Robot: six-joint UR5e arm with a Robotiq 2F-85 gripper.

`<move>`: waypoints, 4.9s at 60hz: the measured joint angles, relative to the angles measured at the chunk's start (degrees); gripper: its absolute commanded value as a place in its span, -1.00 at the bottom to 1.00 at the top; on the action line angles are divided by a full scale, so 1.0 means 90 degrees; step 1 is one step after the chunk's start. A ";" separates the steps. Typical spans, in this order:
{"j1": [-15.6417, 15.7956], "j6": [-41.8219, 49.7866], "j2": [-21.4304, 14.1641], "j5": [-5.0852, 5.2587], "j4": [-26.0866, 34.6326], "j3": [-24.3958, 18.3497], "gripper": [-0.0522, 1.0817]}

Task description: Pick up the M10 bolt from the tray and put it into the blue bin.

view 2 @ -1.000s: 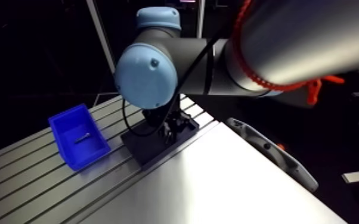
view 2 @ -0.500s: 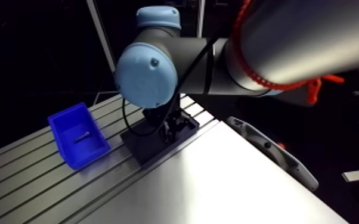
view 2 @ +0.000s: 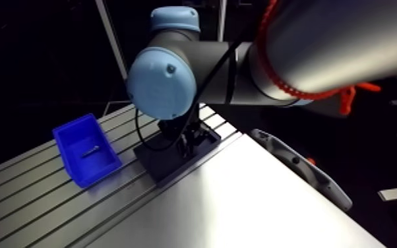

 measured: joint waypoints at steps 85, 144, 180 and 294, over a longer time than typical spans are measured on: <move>-0.0003 -0.0013 -0.0047 0.0007 0.0001 0.0003 0.79; 0.0276 -0.0441 -0.0467 0.0043 0.0461 -0.0275 0.99; 0.0666 -0.2398 -0.1182 0.0053 0.1658 -0.1150 0.93; 0.3037 -1.0713 -0.0591 0.0011 0.3010 -0.2728 0.96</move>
